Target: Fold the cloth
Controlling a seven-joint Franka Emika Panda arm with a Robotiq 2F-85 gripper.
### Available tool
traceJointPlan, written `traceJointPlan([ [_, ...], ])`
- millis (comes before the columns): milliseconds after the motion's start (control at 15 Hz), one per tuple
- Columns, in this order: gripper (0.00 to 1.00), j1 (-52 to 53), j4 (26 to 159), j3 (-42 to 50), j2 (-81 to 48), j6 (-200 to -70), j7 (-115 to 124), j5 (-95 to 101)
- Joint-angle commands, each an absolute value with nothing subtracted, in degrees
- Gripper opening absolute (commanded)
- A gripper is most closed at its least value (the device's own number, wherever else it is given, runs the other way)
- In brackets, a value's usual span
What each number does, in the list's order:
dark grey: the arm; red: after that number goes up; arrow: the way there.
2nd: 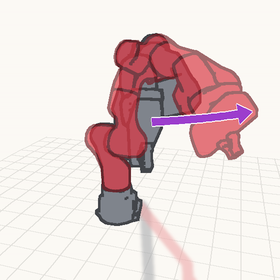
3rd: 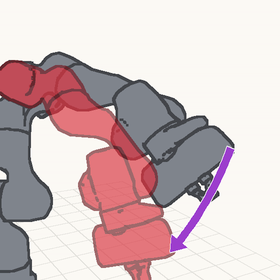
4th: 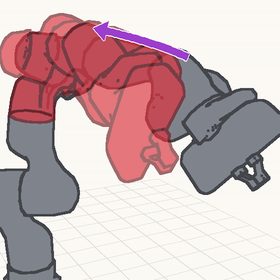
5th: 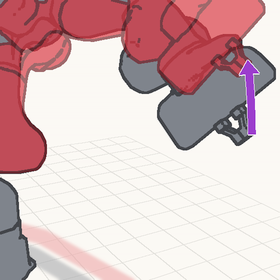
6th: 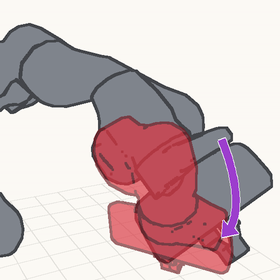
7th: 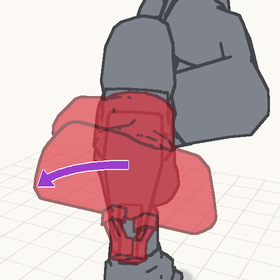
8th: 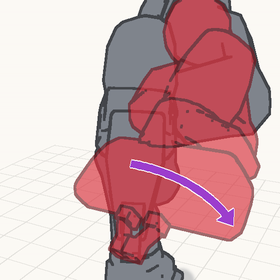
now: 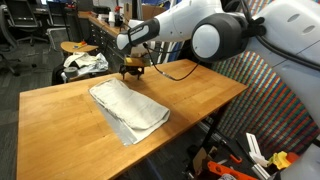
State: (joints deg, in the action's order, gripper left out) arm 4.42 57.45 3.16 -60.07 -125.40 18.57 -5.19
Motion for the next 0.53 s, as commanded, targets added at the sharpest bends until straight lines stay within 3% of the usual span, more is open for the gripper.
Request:
traceJointPlan([
  [0, 1.00, 4.0, 58.6, 4.0, -58.7, -124.8, 19.7, -4.1],
  [467, 1.00, -2.3, 68.6, -1.6, -46.1, -108.6, 5.2, -7.6],
])
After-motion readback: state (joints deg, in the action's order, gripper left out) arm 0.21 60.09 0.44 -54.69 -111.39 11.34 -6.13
